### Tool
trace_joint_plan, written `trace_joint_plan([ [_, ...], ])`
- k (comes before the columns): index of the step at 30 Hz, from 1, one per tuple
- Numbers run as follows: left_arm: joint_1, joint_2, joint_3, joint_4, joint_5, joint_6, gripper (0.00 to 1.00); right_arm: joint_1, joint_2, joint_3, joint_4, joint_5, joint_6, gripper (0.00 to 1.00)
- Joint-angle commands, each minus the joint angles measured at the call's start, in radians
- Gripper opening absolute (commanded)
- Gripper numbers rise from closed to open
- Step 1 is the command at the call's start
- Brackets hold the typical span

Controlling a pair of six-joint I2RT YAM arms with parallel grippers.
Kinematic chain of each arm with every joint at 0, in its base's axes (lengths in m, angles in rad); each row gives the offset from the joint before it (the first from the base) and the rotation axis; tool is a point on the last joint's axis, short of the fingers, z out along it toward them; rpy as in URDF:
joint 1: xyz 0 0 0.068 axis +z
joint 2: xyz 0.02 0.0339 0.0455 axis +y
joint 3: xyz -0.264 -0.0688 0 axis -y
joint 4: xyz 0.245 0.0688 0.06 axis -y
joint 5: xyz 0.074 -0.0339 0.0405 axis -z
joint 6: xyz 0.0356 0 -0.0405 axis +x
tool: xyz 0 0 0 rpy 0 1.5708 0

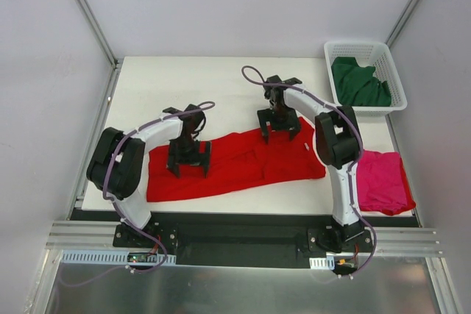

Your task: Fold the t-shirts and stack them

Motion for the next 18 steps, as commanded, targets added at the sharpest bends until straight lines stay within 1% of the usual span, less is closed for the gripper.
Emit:
trace_joint_plan([
  [1, -0.032, -0.078, -0.017, -0.031, 0.037, -0.074, 0.99, 0.001, 0.081, 0.109, -0.058, 0.011, 0.003, 0.96],
  [8, -0.083, -0.185, -0.043, -0.050, 0.035, -0.155, 0.99, -0.002, 0.179, 0.204, -0.058, 0.033, 0.004, 0.96],
  [10, -0.092, -0.195, -0.055, -0.050, 0.024, -0.160, 0.99, -0.002, 0.204, 0.237, -0.061, 0.054, -0.002, 0.96],
  [13, -0.100, -0.205, -0.054, -0.051, 0.029, -0.158, 0.99, -0.008, 0.242, 0.341, -0.096, 0.075, -0.016, 0.96],
  [14, -0.098, -0.213, -0.052, -0.053, 0.032, -0.157, 0.99, -0.007, 0.274, 0.409, -0.122, 0.083, -0.020, 0.96],
  [18, -0.103, -0.230, -0.020, -0.061, 0.046, -0.158, 0.99, -0.013, 0.319, 0.510, -0.136, 0.123, -0.039, 0.96],
])
